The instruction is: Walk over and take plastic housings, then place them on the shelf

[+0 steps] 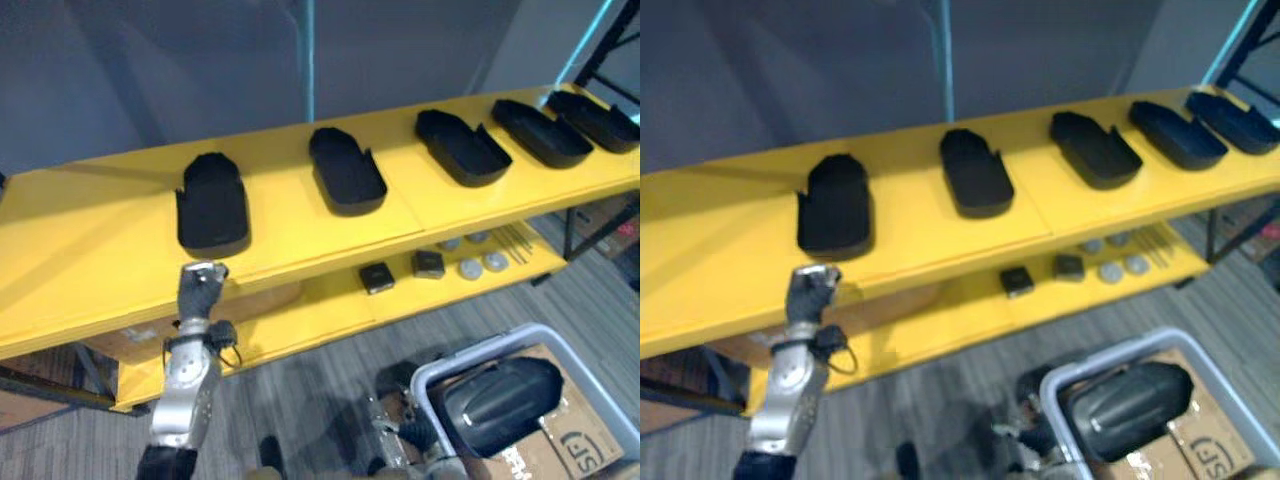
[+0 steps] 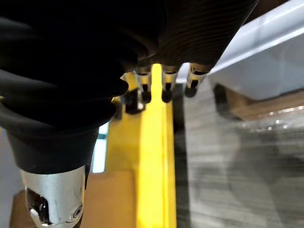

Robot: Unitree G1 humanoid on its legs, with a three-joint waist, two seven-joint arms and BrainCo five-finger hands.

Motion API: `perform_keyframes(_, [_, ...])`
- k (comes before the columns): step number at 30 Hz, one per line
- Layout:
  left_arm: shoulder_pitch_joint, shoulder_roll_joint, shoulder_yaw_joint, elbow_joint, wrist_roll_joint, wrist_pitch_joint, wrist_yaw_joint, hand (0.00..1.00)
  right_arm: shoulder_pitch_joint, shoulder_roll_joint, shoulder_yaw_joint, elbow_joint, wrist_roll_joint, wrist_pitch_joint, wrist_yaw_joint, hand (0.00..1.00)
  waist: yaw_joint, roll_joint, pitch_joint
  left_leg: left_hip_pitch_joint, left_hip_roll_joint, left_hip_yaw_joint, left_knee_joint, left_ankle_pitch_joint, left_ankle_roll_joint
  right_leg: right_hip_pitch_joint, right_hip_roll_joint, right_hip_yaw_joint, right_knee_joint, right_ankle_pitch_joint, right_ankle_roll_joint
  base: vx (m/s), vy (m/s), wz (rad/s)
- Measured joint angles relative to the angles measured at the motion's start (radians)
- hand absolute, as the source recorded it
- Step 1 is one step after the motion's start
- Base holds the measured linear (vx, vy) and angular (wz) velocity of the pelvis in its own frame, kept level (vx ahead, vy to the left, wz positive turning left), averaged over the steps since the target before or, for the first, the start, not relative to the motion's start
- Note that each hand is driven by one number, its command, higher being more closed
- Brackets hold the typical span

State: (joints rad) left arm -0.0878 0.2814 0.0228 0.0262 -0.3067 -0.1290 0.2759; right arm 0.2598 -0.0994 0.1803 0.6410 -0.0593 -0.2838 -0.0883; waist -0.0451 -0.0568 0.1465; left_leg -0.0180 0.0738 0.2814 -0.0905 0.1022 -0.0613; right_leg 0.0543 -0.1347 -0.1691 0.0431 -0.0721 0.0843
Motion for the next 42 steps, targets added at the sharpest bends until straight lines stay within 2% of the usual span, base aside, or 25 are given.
perform_keyframes(7, [-0.032,0.028,0.006,0.016,-0.002,0.024,0.005,1.0,0.002,0.004,-0.001,0.002,0.043,0.022,0.0,0.0,-0.007,-0.006,0.005,0.02,0.006,0.005,0.0,-0.007,-0.009,0.017,0.007,0.006,0.0,-0.006,-0.011,0.04,-0.013,-0.03])
perform_keyframes(14, [-0.073,0.059,0.008,0.16,-0.009,0.06,-0.011,1.0,0.003,0.006,-0.002,0.002,0.045,0.026,0.001,0.0,-0.023,-0.005,0.006,0.035,0.02,0.013,0.0,-0.011,-0.015,0.026,0.019,0.012,0.001,-0.011,-0.02,0.0,-0.015,-0.04])
perform_keyframes(24, [-0.081,0.065,0.017,0.164,-0.009,0.086,-0.023,1.0,0.003,0.006,-0.003,0.006,0.045,0.026,0.001,0.0,-0.023,-0.01,0.022,0.067,0.019,0.03,0.0,-0.018,-0.021,0.049,0.018,0.03,-0.003,-0.011,-0.02,0.01,0.002,-0.06])
perform_keyframes(39, [-0.161,0.073,0.047,0.283,-0.036,0.083,-0.012,1.0,0.001,0.006,-0.021,0.008,0.048,0.026,-0.002,0.0,-0.025,-0.003,0.04,0.066,0.018,0.032,0.0,-0.022,-0.022,0.049,0.017,0.032,-0.008,-0.011,-0.018,0.0,0.0,0.0])
perform_keyframes(42, [-0.183,0.073,0.046,0.317,-0.045,0.07,-0.008,1.0,0.002,0.006,-0.021,0.008,0.048,0.026,-0.002,0.0,-0.025,-0.003,0.04,0.068,0.018,0.034,0.0,-0.022,-0.022,0.049,0.018,0.033,-0.008,-0.011,-0.018,0.0,0.0,0.0])
